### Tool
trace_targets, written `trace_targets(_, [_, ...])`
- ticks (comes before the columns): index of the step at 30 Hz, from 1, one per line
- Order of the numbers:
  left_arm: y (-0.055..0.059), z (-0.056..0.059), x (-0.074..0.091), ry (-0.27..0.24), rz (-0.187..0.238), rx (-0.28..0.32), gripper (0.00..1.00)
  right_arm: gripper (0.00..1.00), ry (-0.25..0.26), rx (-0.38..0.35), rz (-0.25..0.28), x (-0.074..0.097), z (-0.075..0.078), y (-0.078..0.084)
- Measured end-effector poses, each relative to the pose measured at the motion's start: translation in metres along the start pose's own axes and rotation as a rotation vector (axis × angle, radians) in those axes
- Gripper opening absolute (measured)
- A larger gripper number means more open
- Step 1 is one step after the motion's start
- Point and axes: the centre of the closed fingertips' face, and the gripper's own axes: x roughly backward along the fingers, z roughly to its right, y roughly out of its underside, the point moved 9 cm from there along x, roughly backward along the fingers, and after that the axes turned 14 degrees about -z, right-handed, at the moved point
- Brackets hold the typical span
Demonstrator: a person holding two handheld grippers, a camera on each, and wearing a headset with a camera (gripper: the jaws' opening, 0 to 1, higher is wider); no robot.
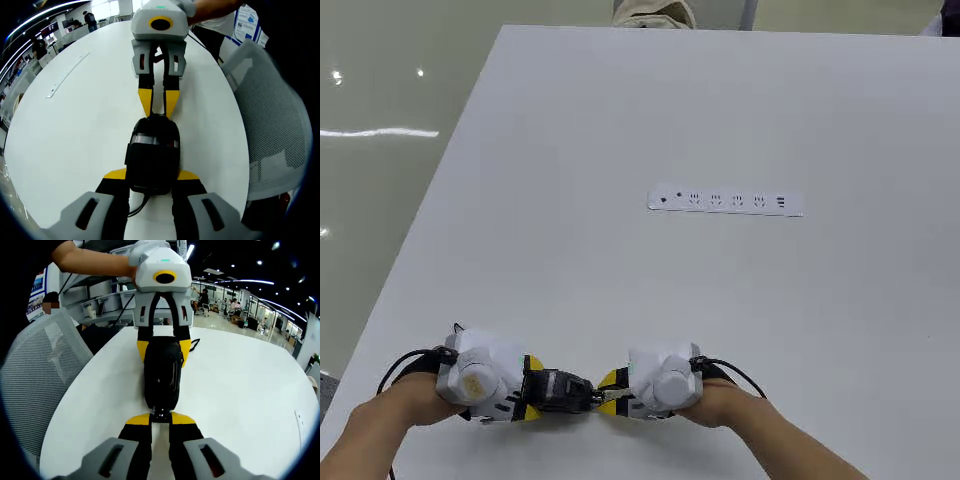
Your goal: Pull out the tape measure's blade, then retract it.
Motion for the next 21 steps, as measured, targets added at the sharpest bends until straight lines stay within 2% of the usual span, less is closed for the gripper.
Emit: trace_targets(21, [0.0005,0.0001,0.0011,0.000,-0.002,0.003,0.28,0.10,-0.009,-0.001,-0.008,0.0075,-0.0003,0.0021])
